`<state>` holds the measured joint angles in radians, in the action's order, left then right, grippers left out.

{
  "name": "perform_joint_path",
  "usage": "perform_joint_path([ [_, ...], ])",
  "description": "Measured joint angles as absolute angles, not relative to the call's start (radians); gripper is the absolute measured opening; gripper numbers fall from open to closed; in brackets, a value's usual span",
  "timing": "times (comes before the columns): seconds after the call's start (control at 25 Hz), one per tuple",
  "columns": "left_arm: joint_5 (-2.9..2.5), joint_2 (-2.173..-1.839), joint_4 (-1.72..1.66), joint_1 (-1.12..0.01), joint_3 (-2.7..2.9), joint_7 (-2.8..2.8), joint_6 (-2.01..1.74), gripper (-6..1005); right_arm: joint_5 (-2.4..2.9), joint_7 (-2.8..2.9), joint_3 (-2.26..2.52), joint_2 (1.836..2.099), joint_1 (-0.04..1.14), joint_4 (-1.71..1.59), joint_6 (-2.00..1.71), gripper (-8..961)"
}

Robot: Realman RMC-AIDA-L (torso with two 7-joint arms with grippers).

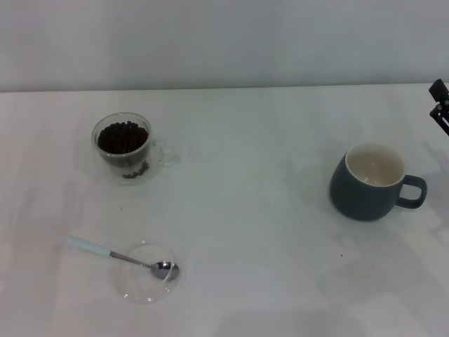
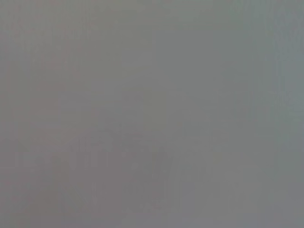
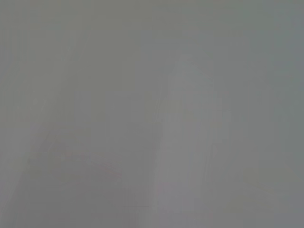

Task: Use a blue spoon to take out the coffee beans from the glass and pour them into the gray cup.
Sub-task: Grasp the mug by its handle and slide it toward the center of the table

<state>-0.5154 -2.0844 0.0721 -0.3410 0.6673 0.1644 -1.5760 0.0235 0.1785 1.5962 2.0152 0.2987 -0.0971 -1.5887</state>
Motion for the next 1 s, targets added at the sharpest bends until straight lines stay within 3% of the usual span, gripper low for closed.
perform_joint_path([
  [1.0, -0.517, -2.085, 0.072, -0.331, 0.67, 0.162, -1.574, 682, 0.029, 0.18, 1.598, 2.015, 0.28, -0.093, -1.643, 869],
])
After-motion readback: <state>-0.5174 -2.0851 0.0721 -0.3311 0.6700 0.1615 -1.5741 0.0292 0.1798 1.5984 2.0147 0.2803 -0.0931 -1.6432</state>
